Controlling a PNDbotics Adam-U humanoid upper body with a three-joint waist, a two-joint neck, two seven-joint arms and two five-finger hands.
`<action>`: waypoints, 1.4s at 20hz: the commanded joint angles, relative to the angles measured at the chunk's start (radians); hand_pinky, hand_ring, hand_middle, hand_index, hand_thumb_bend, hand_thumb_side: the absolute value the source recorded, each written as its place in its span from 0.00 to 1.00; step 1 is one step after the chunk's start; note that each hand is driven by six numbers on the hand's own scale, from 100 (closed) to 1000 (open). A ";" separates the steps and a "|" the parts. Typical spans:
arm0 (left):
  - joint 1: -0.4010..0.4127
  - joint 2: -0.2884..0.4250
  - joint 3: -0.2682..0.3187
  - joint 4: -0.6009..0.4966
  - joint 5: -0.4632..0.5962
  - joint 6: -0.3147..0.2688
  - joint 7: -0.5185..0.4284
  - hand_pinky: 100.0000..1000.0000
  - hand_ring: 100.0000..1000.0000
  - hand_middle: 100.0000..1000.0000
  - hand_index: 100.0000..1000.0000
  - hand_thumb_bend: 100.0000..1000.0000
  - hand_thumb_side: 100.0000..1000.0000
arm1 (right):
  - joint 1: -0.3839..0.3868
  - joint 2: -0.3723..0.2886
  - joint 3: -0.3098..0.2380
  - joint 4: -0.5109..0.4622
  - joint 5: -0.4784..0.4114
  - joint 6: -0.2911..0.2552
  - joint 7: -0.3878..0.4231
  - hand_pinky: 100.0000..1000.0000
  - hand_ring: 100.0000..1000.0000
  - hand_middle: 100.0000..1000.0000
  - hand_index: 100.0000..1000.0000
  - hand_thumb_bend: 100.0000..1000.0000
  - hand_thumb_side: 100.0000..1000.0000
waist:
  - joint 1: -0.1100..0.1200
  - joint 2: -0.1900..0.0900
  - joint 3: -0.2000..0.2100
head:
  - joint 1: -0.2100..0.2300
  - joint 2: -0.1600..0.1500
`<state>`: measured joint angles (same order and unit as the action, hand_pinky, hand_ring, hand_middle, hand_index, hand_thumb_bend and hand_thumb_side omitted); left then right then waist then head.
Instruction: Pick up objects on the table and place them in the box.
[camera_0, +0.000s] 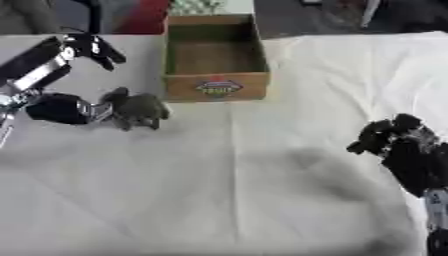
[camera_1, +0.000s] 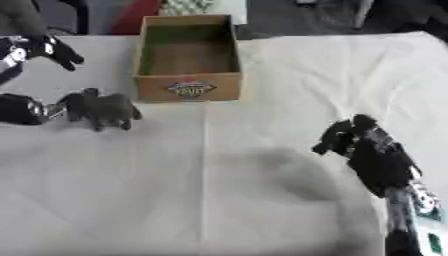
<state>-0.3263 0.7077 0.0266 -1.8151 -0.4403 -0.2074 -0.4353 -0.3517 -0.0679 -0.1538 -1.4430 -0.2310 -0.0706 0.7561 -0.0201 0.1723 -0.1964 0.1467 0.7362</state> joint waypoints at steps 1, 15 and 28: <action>-0.034 0.053 -0.023 0.024 -0.046 -0.026 -0.013 0.74 0.64 0.66 0.76 0.35 0.28 | -0.011 -0.022 0.000 -0.012 -0.003 -0.002 0.003 0.60 0.45 0.49 0.59 0.00 0.84 | 0.004 -0.016 -0.002 | 0.001 -0.007; -0.159 0.033 -0.123 0.217 -0.178 -0.069 -0.005 0.73 0.65 0.67 0.78 0.40 0.31 | -0.009 -0.022 0.004 -0.008 -0.003 -0.003 0.006 0.60 0.45 0.48 0.59 0.00 0.84 | 0.002 -0.017 -0.006 | 0.006 -0.005; -0.238 -0.027 -0.200 0.389 -0.338 -0.115 0.028 0.71 0.64 0.66 0.77 0.46 0.32 | -0.009 -0.021 0.007 -0.006 -0.002 -0.004 0.009 0.61 0.46 0.48 0.59 0.00 0.85 | 0.000 -0.015 -0.008 | 0.011 -0.004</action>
<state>-0.5441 0.6661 -0.1741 -1.4267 -0.7644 -0.3143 -0.4109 -0.3511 -0.0684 -0.1473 -1.4370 -0.2308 -0.0741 0.7617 -0.0212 0.1719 -0.2037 0.1558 0.7364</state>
